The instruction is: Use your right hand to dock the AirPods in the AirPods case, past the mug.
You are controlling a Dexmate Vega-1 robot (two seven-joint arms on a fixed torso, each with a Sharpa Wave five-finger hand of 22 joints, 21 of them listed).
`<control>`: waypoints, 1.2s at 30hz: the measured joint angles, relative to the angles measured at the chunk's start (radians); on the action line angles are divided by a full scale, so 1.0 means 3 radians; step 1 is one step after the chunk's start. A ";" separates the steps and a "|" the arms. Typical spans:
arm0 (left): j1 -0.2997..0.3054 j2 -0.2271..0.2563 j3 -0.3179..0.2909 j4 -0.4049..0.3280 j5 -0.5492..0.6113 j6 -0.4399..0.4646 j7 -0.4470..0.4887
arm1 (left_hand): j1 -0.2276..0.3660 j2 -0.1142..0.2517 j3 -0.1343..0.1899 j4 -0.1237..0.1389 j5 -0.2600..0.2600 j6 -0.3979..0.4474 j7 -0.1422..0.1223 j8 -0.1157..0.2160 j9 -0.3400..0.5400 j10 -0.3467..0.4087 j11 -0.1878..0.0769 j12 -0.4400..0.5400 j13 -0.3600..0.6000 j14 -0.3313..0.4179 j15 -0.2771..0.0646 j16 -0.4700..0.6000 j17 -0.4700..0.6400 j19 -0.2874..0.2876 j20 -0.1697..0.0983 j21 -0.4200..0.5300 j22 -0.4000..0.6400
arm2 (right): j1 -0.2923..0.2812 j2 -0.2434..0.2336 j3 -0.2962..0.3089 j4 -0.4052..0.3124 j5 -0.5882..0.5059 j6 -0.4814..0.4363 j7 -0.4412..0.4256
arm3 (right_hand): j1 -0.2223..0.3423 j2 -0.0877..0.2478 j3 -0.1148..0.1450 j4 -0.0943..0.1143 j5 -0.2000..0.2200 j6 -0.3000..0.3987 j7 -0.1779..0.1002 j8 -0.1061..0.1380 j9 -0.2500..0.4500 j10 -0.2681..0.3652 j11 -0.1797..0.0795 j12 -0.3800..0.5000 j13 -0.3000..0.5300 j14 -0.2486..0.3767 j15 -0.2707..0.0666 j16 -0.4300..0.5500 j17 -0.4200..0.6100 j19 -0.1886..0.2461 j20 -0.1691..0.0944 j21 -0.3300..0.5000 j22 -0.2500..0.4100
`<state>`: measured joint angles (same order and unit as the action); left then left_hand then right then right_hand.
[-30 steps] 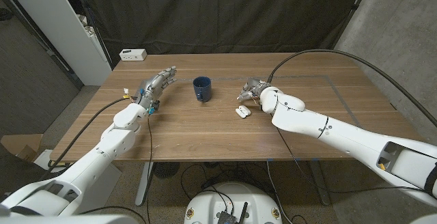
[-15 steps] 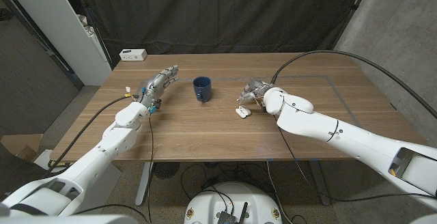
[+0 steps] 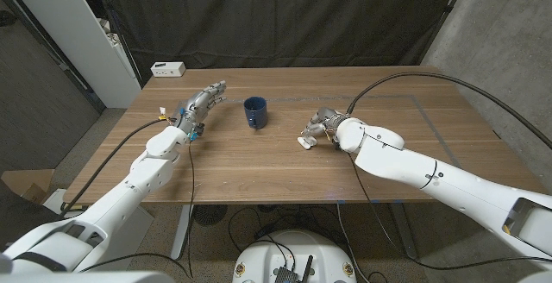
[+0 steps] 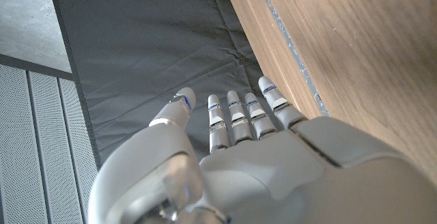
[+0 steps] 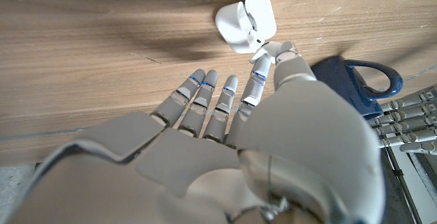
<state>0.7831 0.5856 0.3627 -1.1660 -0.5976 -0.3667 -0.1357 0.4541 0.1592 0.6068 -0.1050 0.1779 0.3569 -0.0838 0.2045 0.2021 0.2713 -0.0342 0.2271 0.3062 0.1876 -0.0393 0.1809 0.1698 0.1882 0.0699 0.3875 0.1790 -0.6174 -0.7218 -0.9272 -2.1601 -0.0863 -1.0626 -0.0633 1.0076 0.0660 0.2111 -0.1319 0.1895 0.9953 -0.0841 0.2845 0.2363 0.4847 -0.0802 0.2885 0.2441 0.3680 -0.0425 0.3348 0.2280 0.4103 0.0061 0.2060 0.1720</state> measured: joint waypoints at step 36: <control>-0.0026 0.0000 0.0036 -0.0049 0.0040 0.0024 0.0022 | -0.0044 -0.0008 0.0001 0.0028 0.0000 0.0000 0.0000 -0.0023 0.0000 0.0000 0.0000 0.0000 -0.0016 0.0000 0.0000 0.0000 0.0000 0.0000 0.0000 -0.0026 0.0000 | -0.0302 -0.0046 0.0188 0.0103 0.0409 0.0227 -0.0428 | -0.0118 0.0022 -0.0018 0.0017 -0.0001 0.0025 -0.0215 -0.0087 -0.0030 -0.0212 -0.0049 -0.0136 -0.0009 -0.0207 0.0005 -0.0109 -0.0018 -0.0093 0.0128 -0.0048 0.0001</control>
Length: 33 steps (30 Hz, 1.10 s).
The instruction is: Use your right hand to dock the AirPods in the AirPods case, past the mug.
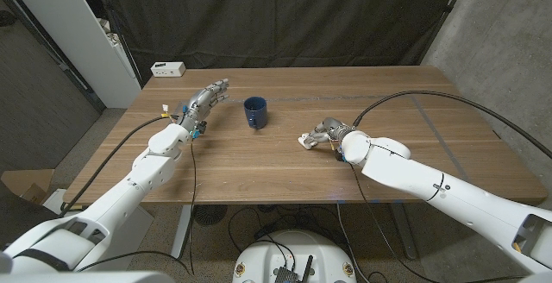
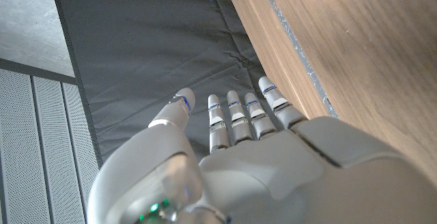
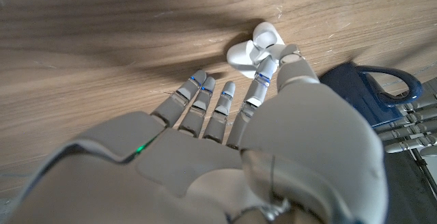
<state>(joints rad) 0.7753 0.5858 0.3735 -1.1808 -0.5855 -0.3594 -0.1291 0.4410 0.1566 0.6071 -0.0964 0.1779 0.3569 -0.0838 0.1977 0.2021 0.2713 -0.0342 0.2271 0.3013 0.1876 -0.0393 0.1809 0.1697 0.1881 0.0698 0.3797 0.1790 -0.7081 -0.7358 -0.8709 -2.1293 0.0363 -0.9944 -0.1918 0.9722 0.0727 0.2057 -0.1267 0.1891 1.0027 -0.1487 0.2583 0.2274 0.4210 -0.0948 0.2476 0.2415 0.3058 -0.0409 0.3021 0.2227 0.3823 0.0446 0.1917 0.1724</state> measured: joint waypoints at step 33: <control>0.0169 0.0067 -0.0053 -0.0159 -0.0032 -0.0034 0.0023 | -0.0022 -0.0022 0.0000 0.0000 0.0000 -0.0013 -0.0047 -0.0001 0.0000 0.0012 -0.0012 0.0000 -0.0014 0.0000 0.0000 0.0000 0.0000 0.0000 0.0000 -0.0026 0.0000 | -0.0339 -0.0131 0.0120 -0.0050 -0.0184 0.0469 -0.0176 | 0.0169 0.0124 0.0064 -0.0092 -0.0012 -0.0319 -0.0110 -0.0164 -0.0030 -0.0018 -0.0067 -0.0013 -0.0006 0.0060 0.0000 0.0042 0.0026 0.0024 -0.0048 0.0000 -0.0003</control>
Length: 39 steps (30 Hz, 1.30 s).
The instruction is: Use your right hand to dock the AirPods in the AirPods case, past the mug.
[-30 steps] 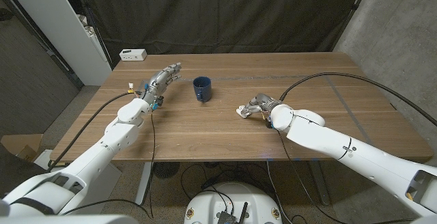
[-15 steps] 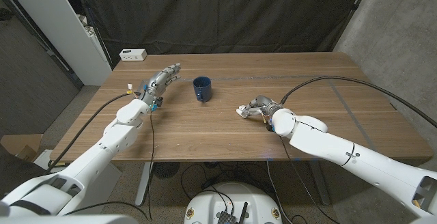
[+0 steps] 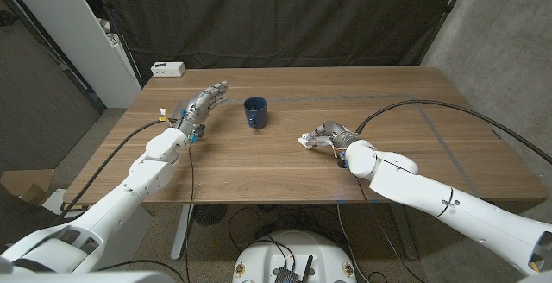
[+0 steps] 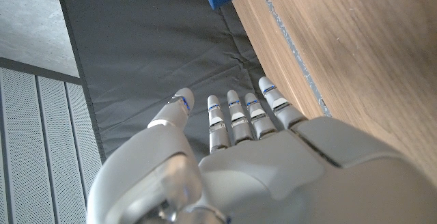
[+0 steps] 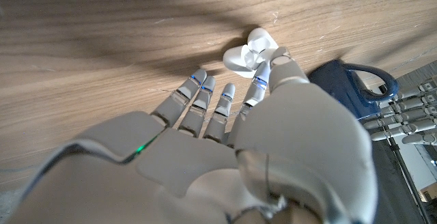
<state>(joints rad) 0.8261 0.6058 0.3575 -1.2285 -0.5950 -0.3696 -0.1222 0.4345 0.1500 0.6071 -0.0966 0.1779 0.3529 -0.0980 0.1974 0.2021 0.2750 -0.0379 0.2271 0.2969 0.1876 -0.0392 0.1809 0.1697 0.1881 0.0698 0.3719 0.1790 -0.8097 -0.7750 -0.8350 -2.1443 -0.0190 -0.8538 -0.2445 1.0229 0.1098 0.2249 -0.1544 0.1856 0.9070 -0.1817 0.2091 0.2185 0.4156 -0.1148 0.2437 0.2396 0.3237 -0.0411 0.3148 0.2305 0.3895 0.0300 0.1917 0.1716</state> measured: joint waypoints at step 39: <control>0.0174 0.0063 -0.0068 -0.0119 -0.0046 -0.0025 0.0046 | 0.0000 0.0000 0.0000 0.0000 0.0013 -0.0033 -0.0074 0.0000 0.0000 0.0018 -0.0018 0.0020 -0.0016 0.0000 0.0000 0.0000 0.0000 0.0031 0.0030 -0.0025 0.0000 | -0.0186 0.0126 0.0137 0.0105 -0.0048 0.0187 -0.0118 | -0.0055 -0.0081 -0.0015 0.0015 0.0000 -0.0234 -0.0050 -0.0058 -0.0021 -0.0043 0.0079 -0.0025 0.0039 0.0102 0.0006 0.0037 0.0030 0.0054 -0.0017 0.0016 0.0000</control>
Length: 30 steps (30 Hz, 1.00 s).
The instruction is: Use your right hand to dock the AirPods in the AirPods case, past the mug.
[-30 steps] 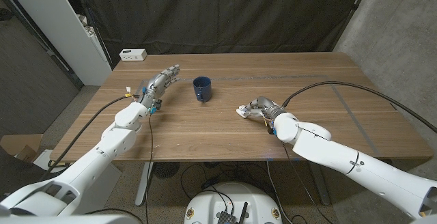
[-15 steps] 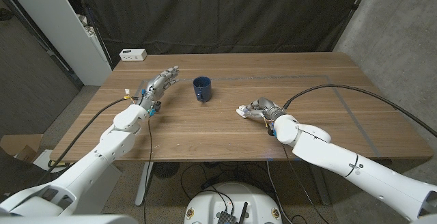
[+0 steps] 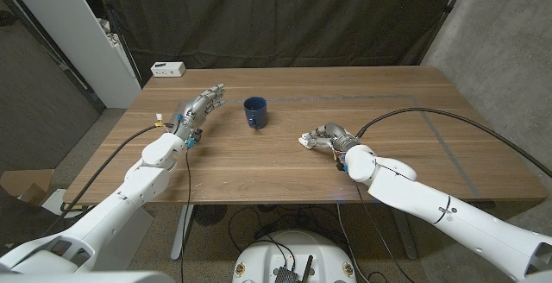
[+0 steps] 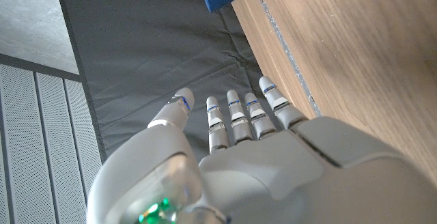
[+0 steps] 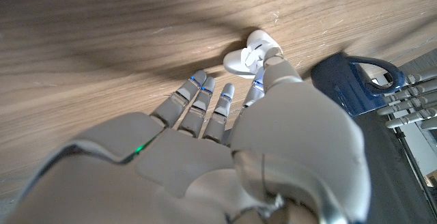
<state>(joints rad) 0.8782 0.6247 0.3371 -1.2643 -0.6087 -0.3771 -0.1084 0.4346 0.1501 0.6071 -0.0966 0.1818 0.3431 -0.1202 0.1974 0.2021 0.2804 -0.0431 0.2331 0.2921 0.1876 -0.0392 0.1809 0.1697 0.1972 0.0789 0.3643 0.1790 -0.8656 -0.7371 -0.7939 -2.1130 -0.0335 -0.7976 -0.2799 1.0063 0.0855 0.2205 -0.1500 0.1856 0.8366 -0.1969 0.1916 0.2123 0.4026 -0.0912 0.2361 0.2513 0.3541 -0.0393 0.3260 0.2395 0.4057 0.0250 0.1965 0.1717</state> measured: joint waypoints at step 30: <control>-0.0014 -0.0009 0.0002 0.0024 0.0023 -0.0039 0.0014 | 0.0000 0.0000 0.0018 -0.0019 0.0000 -0.0015 -0.0045 0.0000 0.0000 0.0000 0.0000 0.0000 0.0001 0.0000 0.0000 0.0000 -0.0004 0.0006 0.0006 -0.0026 0.0017 | -0.0330 0.0358 0.0022 0.0084 -0.0394 -0.0066 -0.0542 | -0.0245 -0.0262 -0.0017 0.0047 0.0077 -0.0934 0.0382 -0.0007 0.0038 -0.0714 0.0284 -0.0126 0.0115 -0.0543 0.0005 -0.0286 0.0083 -0.0227 0.0190 -0.0016 0.0011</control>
<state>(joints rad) 0.8739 0.6221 0.3378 -1.2570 -0.6020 -0.3887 -0.1041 0.4346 0.1501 0.6126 -0.1022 0.1817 0.3387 -0.1338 0.1974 0.2021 0.2803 -0.0431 0.2330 0.2923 0.1876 -0.0392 0.1810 0.1684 0.1991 0.0807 0.3565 0.1842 -0.9645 -0.6298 -0.7874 -2.0876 -0.1519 -0.8175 -0.4424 0.9327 0.0070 0.2153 -0.1360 0.2088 0.5564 -0.0824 0.1897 0.2238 0.1882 -0.0059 0.1983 0.2860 0.1912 -0.0376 0.2401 0.2643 0.3375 0.0820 0.1917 0.1749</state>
